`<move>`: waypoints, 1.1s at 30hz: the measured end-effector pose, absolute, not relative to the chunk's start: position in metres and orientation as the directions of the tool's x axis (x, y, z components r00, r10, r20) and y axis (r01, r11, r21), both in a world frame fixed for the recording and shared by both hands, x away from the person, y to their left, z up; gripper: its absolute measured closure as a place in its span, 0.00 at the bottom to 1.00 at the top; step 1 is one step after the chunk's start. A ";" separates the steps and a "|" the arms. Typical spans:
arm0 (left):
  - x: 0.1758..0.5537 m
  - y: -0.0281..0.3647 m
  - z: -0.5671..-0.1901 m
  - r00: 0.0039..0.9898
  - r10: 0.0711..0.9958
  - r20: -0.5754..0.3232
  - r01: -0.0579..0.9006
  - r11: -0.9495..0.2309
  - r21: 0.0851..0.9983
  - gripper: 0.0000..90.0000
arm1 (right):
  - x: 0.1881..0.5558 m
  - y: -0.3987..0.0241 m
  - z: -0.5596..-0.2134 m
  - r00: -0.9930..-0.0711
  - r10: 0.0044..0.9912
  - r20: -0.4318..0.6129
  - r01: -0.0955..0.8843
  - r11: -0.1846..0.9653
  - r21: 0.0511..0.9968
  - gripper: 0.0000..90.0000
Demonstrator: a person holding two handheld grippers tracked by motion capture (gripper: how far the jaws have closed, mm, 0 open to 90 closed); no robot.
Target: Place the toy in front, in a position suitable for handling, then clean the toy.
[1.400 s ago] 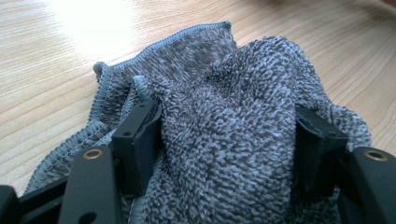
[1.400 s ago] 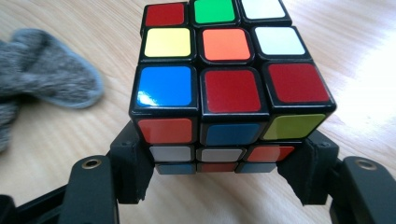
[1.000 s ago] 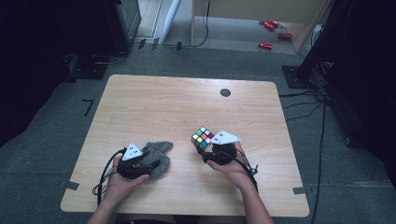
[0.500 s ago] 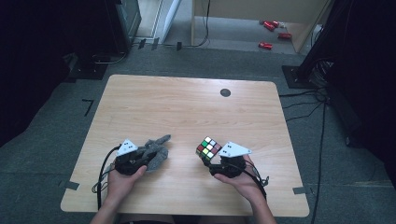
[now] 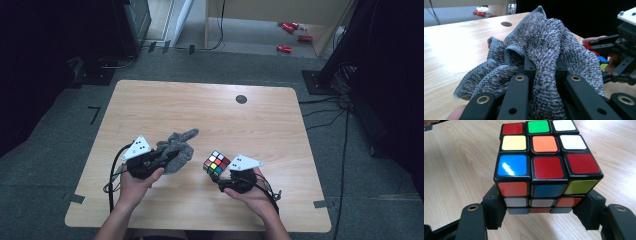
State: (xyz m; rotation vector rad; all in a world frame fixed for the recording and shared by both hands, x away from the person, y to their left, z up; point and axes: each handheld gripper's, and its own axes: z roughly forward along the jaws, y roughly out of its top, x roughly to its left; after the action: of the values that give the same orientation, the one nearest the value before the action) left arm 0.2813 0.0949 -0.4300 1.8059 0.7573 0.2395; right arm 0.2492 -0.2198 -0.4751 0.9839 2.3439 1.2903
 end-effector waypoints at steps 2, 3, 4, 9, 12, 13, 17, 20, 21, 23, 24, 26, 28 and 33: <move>0.282 0.097 -0.430 0.777 0.591 -0.219 0.385 -0.170 0.907 0.89 | 0.249 -0.218 -0.476 -0.724 0.686 0.076 0.431 0.362 0.827 0.38; 0.282 0.098 -0.431 0.779 0.583 -0.232 0.391 -0.162 0.906 0.89 | 0.249 -0.218 -0.476 -0.721 0.688 0.083 0.437 0.359 0.825 0.38; 0.282 0.097 -0.430 0.779 0.583 -0.232 0.391 -0.162 0.906 0.89 | 0.250 -0.217 -0.476 -0.720 0.689 0.081 0.438 0.361 0.823 0.38; 0.279 0.090 -0.429 0.797 0.556 -0.236 0.387 -0.170 0.906 0.89 | 0.251 -0.211 -0.476 -0.717 0.688 0.107 0.453 0.343 0.823 0.38; 0.277 0.086 -0.427 0.807 0.540 -0.240 0.382 -0.168 0.909 0.89 | 0.250 -0.205 -0.477 -0.719 0.685 0.116 0.456 0.340 0.822 0.38; 0.276 0.084 -0.426 0.812 0.533 -0.239 0.379 -0.169 0.910 0.89 | 0.250 -0.203 -0.477 -0.719 0.687 0.109 0.456 0.347 0.820 0.38; 0.270 0.073 -0.423 0.838 0.493 -0.233 0.364 -0.187 0.913 0.89 | 0.249 -0.193 -0.480 -0.716 0.695 0.069 0.455 0.389 0.801 0.38; 0.265 0.058 -0.424 0.861 0.460 -0.218 0.352 -0.229 0.908 0.88 | 0.247 -0.185 -0.481 -0.718 0.693 0.058 0.460 0.410 0.788 0.38; 0.263 0.053 -0.425 0.865 0.454 -0.212 0.350 -0.247 0.904 0.88 | 0.246 -0.184 -0.481 -0.720 0.692 0.051 0.456 0.416 0.787 0.38; 0.259 0.043 -0.429 0.869 0.460 -0.180 0.340 -0.292 0.894 0.88 | 0.245 -0.180 -0.479 -0.716 0.696 0.055 0.458 0.409 0.789 0.39; 0.258 0.038 -0.431 0.871 0.465 -0.162 0.333 -0.313 0.889 0.87 | 0.244 -0.178 -0.478 -0.716 0.696 0.055 0.457 0.407 0.791 0.38; 0.254 0.032 -0.432 0.870 0.474 -0.137 0.319 -0.330 0.889 0.87 | 0.242 -0.174 -0.476 -0.717 0.696 0.036 0.450 0.423 0.786 0.39; 0.253 0.030 -0.431 0.861 0.495 -0.117 0.317 -0.343 0.884 0.87 | 0.239 -0.170 -0.476 -0.726 0.688 0.001 0.429 0.452 0.782 0.39; 0.259 0.038 -0.431 0.829 0.549 -0.104 0.339 -0.346 0.875 0.87 | 0.236 -0.164 -0.476 -0.747 0.665 -0.029 0.401 0.485 0.777 0.39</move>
State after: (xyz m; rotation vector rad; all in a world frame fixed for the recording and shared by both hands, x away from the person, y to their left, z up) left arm 0.2589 0.0376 -0.4313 1.9657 0.6590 0.2523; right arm 0.2357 -0.1637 -0.4756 0.8978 2.4086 1.1336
